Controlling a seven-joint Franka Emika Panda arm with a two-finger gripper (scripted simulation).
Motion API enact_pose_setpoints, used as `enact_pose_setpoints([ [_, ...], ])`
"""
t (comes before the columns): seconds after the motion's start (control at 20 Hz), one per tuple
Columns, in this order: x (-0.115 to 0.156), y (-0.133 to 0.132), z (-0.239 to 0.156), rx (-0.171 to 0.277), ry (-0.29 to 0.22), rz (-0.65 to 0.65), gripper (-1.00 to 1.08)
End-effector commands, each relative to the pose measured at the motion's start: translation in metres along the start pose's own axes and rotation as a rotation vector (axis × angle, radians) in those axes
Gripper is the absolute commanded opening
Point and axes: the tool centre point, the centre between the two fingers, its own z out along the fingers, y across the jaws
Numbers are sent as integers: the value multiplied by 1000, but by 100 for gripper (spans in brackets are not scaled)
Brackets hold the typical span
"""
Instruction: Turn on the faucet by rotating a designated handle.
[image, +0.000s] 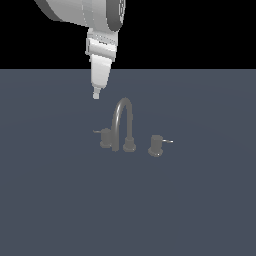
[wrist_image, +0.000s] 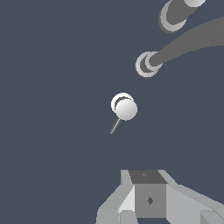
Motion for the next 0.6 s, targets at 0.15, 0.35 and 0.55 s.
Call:
enact_pose_setpoints([
  [0.15, 13, -18, 45, 6, 55, 167, -100],
  [0.35, 22, -28, 76, 19, 103, 279, -100],
  [0.55, 31, -35, 101, 37, 146, 368, -100],
])
